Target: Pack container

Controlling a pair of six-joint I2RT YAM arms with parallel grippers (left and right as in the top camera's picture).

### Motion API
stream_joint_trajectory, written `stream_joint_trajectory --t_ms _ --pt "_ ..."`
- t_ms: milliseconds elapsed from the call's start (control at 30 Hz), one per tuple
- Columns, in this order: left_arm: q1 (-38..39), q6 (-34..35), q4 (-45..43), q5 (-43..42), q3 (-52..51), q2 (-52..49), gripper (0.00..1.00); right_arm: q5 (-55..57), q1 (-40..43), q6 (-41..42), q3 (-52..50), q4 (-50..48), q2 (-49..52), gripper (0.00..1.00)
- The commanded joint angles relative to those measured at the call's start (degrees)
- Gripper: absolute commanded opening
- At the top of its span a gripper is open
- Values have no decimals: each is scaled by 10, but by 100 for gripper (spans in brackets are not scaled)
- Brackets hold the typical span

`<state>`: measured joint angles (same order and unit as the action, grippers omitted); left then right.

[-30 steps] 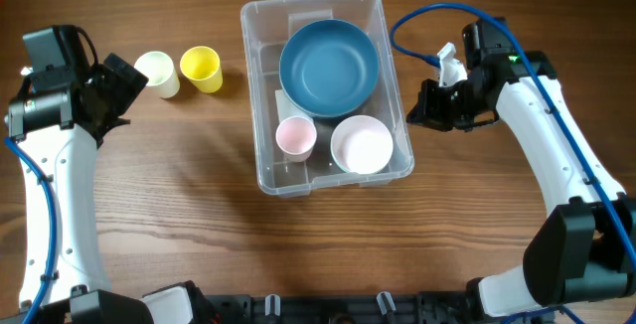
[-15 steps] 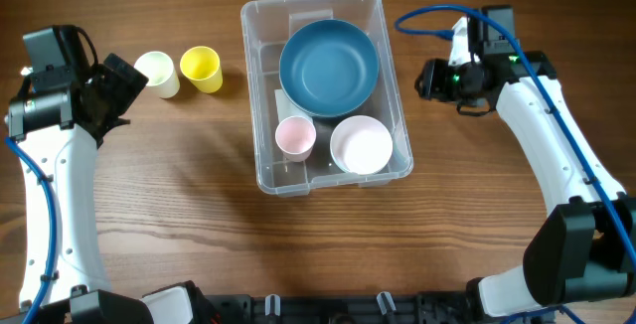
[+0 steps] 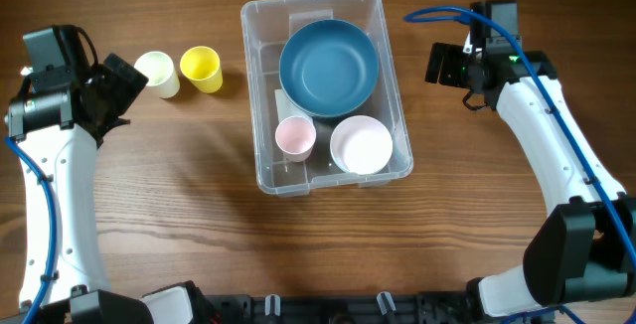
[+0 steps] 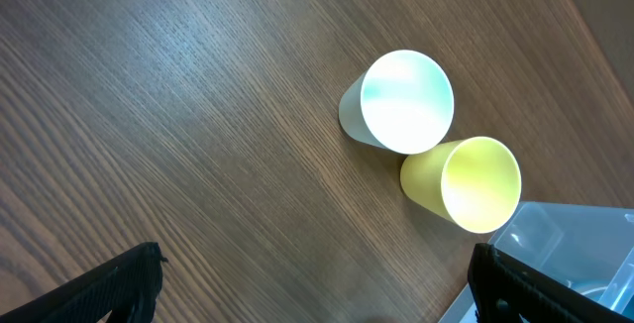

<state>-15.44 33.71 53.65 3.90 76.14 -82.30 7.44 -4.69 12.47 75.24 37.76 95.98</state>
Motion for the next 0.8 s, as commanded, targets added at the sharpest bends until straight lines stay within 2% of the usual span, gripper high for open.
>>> stream_joint_trajectory --t_ms 0,167,300,533,600,700,767 --pt "-2 -5 0 -7 -1 -3 100 17 2 -4 -2 -3 5 100" --pt "-2 -5 0 -7 -1 -3 100 17 2 -4 -2 -3 5 100" --pt "-2 -4 -50 -7 -1 -3 100 17 2 -4 -2 -3 5 100" --pt "-2 -4 -67 -14 -1 -3 100 17 2 -5 -2 -3 5 100" --pt "5 -1 -64 -37 -2 -8 86 17 2 -4 -2 -3 5 100" --pt "19 4 -84 -34 -4 -28 81 17 2 -4 -2 -3 5 100" --pt "26 34 -99 -19 -4 -56 81 17 2 -4 -2 -3 5 100"
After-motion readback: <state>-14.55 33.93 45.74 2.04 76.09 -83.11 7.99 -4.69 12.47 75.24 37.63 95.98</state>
